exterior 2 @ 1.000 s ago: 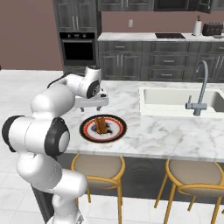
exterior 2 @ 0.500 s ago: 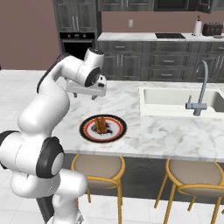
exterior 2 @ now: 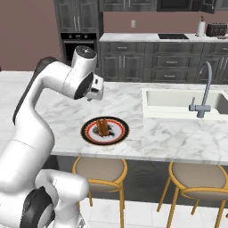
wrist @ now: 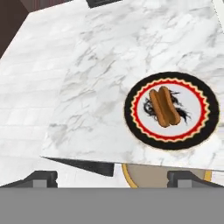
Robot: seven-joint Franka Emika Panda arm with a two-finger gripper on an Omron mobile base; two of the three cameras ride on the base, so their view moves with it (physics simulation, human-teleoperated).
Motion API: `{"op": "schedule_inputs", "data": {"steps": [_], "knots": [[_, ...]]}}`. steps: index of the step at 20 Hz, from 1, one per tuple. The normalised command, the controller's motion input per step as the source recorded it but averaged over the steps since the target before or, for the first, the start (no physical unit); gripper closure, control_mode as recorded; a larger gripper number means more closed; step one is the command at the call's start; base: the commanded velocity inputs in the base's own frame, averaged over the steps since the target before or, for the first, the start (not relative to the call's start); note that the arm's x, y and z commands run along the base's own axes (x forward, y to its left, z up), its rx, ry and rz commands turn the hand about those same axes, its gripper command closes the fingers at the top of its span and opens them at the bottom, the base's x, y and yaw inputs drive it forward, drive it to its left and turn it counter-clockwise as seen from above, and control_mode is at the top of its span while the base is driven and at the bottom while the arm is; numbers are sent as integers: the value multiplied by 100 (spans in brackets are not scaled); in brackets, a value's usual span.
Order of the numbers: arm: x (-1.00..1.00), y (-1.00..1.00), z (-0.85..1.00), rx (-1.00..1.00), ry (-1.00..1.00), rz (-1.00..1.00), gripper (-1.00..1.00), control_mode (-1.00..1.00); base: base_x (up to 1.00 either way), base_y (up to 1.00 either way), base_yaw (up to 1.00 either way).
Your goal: Move the hot dog bun to the plate on the dining table and place the condiment next to that plate. Then navigate to the fridge and take the sausage and place it on the plate as well.
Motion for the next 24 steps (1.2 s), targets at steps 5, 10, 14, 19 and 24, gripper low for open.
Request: {"op": "schedule_inputs", "data": {"steps": [5, 10, 14, 19, 24], "knots": [[-100, 0, 37, -3, -32, -23, -100, -100, 0, 0, 0], [-98, 0, 45, -5, -32, -22, -100, -100, 0, 0, 0], [-84, 0, 32, -6, -29, -16, -100, -100, 0, 0, 0], [-57, 0, 10, -1, -17, -11, -100, -100, 0, 0, 0], [-8, 0, 0, 0, -1, -1, -100, -100, 0, 0, 0]]}}
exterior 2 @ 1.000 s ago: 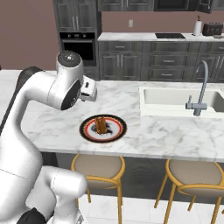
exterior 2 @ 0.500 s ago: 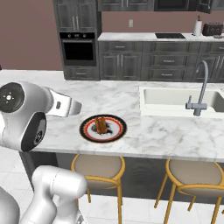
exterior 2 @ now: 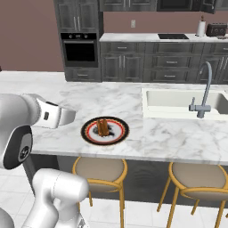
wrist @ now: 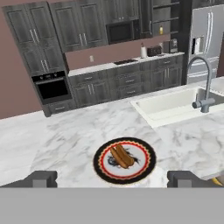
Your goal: Move the hot dog bun to the plate on the dining table and place the condiment next to that plate. Then navigate to the fridge and take the sausage and place it on the plate as well.
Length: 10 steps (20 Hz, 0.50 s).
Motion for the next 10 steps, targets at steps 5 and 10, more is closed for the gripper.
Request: {"op": "schedule_inputs", "data": {"steps": [5, 10], "knots": [[0, 0, -1, 0, 0, 0, -100, -100, 0, 0, 0], [-25, 0, -6, 0, 0, -2, -100, -100, 0, 0, 0]]}}
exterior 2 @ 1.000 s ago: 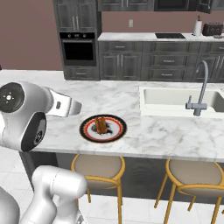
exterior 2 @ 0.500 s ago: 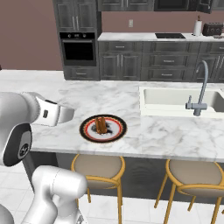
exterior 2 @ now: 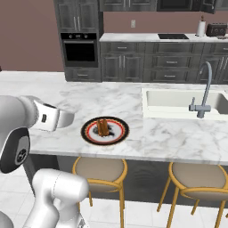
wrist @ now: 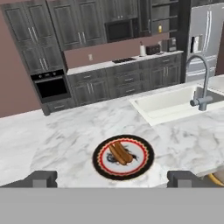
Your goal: Move the hot dog bun to the plate on the dining table and place the condiment next to that plate. Then navigate to the fridge and take the sausage and place it on the plate as well.
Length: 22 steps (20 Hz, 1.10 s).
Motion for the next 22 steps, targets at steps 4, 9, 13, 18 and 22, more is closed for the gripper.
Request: {"op": "schedule_inputs", "data": {"steps": [4, 9, 13, 18, 22], "knots": [[-13, 0, -2, 0, 0, -2, -100, 100, -51, -22, -7], [0, 0, 0, 0, 0, 0, -100, 100, -67, -74, -13], [0, 0, 0, 0, 0, 0, -100, 100, -39, -100, -11], [0, 0, 0, 0, 0, 0, -100, 100, -11, -100, -2], [0, 0, 0, 0, 0, 0, -100, 100, -2, -100, 0]]}}
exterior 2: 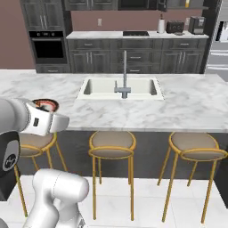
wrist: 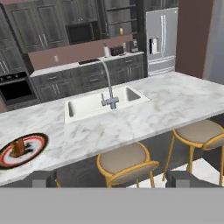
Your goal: Move the hot dog bun to the plate on the dining table and place the condiment next to that plate. Then navigate to the fridge and take the sausage and place it on the plate as well.
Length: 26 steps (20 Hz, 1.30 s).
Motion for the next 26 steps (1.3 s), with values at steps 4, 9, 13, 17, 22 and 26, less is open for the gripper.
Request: {"op": "schedule_inputs", "data": {"steps": [4, 9, 13, 17, 22, 26], "knots": [[0, 0, 0, 0, 0, 0, -100, 100, -1, -100, 0], [0, 0, 0, 0, 0, 0, -100, 100, -4, -100, 0], [0, 0, 0, 0, 0, 0, -100, 100, -5, -100, 0], [0, 0, 0, 0, 0, 0, -100, 100, 0, -100, 0], [0, 0, 0, 0, 0, 0, -100, 100, 0, -100, 0], [0, 0, 0, 0, 0, 0, -100, 100, 0, -100, 0]]}}
